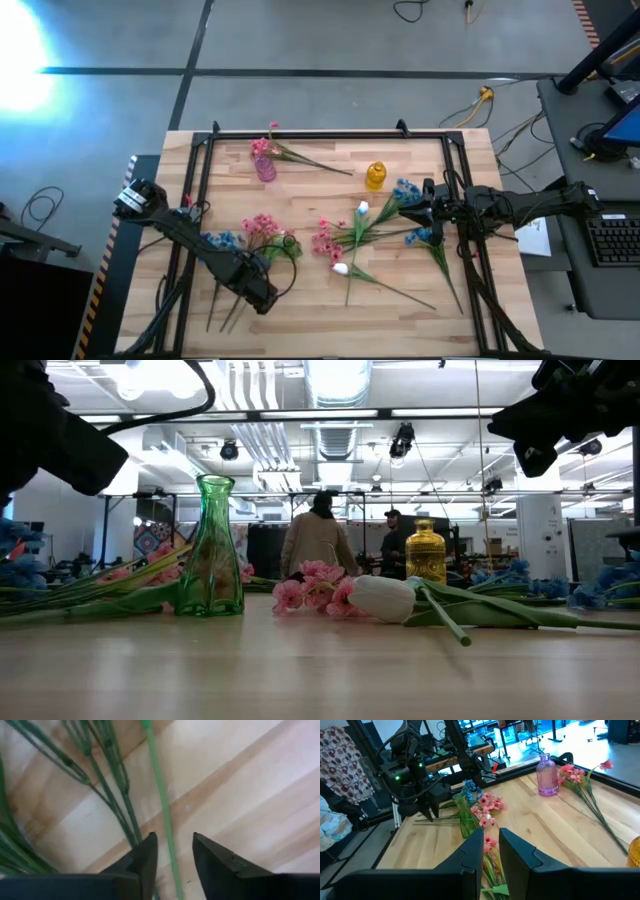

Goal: Sort flowers into vase by color
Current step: Put the left white flower into the green vase, then put the bottom right blue flowers into the yellow vase

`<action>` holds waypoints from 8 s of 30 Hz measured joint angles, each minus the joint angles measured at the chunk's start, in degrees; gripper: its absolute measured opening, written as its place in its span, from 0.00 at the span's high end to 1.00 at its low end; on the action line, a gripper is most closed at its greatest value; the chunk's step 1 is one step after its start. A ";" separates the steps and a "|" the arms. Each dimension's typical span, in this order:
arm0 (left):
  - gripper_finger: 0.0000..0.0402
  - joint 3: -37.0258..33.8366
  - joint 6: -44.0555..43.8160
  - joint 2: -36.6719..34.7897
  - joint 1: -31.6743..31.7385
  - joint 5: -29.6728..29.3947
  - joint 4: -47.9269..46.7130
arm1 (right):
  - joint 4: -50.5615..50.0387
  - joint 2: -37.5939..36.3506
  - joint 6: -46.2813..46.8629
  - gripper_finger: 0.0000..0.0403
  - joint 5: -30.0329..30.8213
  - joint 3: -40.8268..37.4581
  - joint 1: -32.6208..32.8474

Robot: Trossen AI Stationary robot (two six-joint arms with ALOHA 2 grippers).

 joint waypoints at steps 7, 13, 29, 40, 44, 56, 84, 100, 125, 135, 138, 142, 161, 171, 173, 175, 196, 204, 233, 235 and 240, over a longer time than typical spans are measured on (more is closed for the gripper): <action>0.66 0.00 2.38 0.08 4.07 -11.92 2.53 | 0.00 0.00 -0.39 0.87 0.00 0.00 0.00; 0.70 -0.72 4.77 2.41 6.15 -12.53 0.38 | 0.00 0.00 -0.11 0.87 0.00 0.00 0.00; 0.96 -0.13 4.82 6.55 6.02 -11.93 1.04 | 0.00 0.00 0.00 0.87 -0.02 0.00 0.00; 1.00 -0.60 3.04 0.51 5.52 -12.69 -7.30 | -0.09 0.00 0.00 0.87 -0.02 0.00 0.00; 1.00 -0.59 4.02 -3.49 5.18 -12.39 -7.51 | -0.11 0.00 0.00 0.87 -0.02 0.00 0.00; 1.00 -0.52 6.29 -16.71 1.68 -9.90 -8.54 | -0.11 0.00 -0.39 0.87 -0.01 -0.02 0.01; 1.00 -0.71 36.59 -40.02 -0.47 -64.65 9.65 | -0.13 0.00 -1.49 0.87 0.04 -0.02 0.00; 1.00 -0.85 84.01 -30.97 0.84 -72.65 55.81 | -0.07 0.00 -1.44 0.87 1.10 -0.02 0.02; 1.00 -7.26 89.87 -23.87 3.15 -63.86 70.35 | -0.72 0.00 -1.43 0.87 1.51 -0.02 0.02; 1.00 -21.68 95.22 -24.48 1.69 -63.98 95.92 | -1.22 0.01 -1.35 0.87 1.51 -0.02 0.02; 1.00 -24.28 98.14 -24.60 1.50 -63.89 102.06 | -1.22 0.02 -1.21 0.87 1.51 -0.02 0.02; 1.00 -26.55 97.52 -24.63 1.56 -63.96 103.04 | -1.22 0.02 -1.33 0.87 1.53 -0.02 0.02; 1.00 -30.47 95.13 -23.78 1.56 -58.66 102.76 | -1.23 0.02 -1.26 0.87 3.10 -0.02 0.00; 0.90 -30.51 92.97 -23.71 1.56 -61.49 102.74 | -1.22 0.02 0.18 0.87 3.10 -0.02 0.00; 0.85 -30.51 92.83 -23.71 1.56 -62.20 102.71 | -1.22 0.02 0.23 0.87 3.10 -0.02 0.00; 0.81 -30.53 92.81 -23.71 1.56 -63.42 102.71 | -1.22 0.01 0.38 0.87 3.10 -0.02 0.00; 0.54 -30.51 91.10 -23.71 -4.69 -74.65 100.70 | -1.24 0.02 0.70 0.87 3.06 -0.02 0.00; 0.35 -29.03 91.08 -23.71 -7.74 -75.55 100.48 | -1.24 0.02 3.90 0.87 3.03 -0.02 0.00; 0.26 -14.00 113.98 -23.73 -16.49 -96.53 98.22 | -1.70 0.00 10.14 0.87 3.06 -0.02 0.02; 0.26 -12.21 115.90 -23.71 -16.87 -96.53 98.23 | -1.78 0.02 10.08 0.87 3.05 -0.02 0.02; 0.26 -8.70 120.89 -23.72 -17.00 -96.53 97.27 | -1.90 0.02 9.60 0.87 3.06 -0.02 0.02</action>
